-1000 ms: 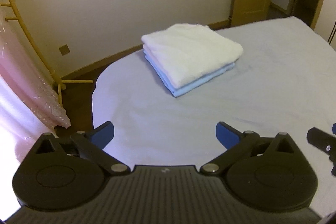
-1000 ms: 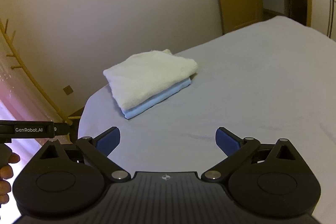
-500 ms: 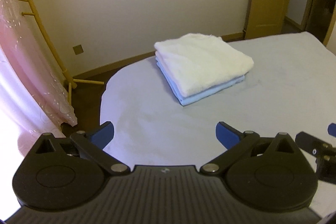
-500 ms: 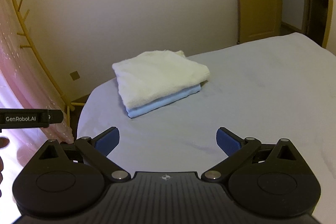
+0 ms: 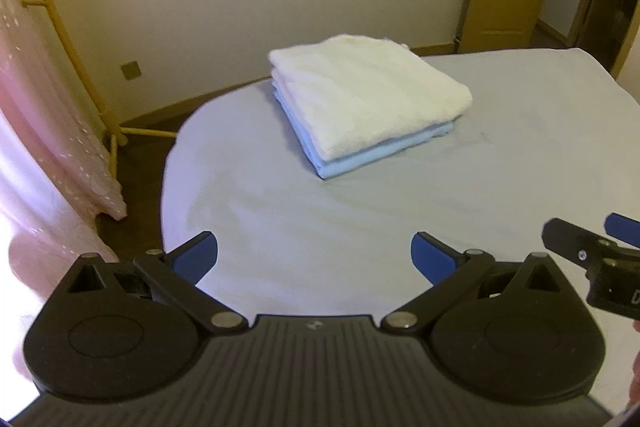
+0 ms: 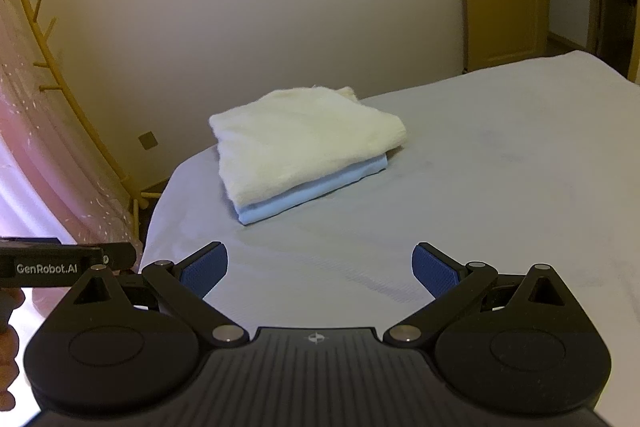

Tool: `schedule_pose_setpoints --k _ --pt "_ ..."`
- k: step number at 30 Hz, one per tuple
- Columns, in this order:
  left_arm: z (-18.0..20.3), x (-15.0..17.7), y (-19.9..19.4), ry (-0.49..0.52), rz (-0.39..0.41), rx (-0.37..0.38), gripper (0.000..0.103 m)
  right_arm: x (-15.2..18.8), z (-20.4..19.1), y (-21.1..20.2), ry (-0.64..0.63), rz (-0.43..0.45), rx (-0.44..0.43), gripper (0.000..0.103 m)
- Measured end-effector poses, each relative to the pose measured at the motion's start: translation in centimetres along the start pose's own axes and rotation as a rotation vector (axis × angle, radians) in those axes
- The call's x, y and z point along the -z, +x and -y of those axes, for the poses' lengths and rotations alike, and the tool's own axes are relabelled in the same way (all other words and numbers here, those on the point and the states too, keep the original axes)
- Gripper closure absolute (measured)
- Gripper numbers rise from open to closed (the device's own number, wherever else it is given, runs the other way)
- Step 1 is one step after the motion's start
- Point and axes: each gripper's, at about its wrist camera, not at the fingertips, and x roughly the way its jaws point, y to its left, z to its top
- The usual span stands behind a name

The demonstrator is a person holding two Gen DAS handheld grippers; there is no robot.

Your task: Fold clothes

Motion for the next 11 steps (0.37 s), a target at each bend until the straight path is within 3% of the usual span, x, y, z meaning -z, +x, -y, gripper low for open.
schedule_pose_setpoints --k 11 --pt "0.4 -0.6 1.8 0.019 0.013 -0.015 0.001 0.1 0.8 1.6 0.026 -0.007 -0.02 0.002"
